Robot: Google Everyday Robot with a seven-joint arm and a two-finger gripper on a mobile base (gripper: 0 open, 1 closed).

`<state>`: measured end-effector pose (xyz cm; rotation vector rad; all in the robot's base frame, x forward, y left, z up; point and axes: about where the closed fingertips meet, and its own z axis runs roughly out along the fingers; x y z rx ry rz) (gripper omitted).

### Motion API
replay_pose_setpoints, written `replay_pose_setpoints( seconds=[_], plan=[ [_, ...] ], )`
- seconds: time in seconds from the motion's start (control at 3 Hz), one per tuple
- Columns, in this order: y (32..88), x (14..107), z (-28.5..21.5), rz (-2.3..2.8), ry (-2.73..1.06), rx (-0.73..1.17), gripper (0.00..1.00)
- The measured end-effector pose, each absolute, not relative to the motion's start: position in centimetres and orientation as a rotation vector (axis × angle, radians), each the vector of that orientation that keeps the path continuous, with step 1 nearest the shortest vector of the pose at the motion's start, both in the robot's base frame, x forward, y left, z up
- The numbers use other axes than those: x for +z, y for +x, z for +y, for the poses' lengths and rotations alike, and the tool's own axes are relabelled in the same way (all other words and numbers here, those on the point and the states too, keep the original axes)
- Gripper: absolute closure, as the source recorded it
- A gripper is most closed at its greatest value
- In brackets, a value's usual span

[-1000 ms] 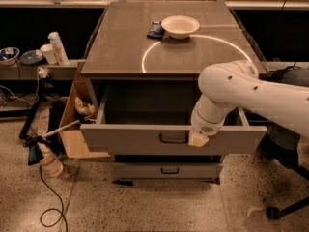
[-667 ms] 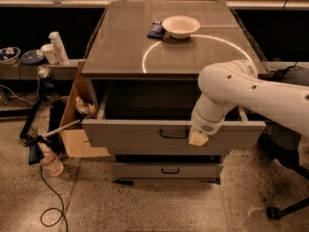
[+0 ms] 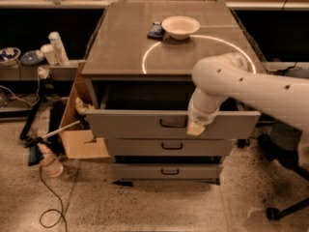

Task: Close top drawer

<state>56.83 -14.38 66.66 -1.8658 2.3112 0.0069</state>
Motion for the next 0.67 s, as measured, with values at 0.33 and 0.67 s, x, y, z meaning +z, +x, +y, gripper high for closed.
replay_pose_setpoints(
  seconds=[0.33,0.67],
  plan=[
    [57.30,66.66,-14.30,2.311,-1.866,0.007,1.00],
    [57.31,66.67,-14.29,2.311,-1.866,0.007,0.82]
  ],
)
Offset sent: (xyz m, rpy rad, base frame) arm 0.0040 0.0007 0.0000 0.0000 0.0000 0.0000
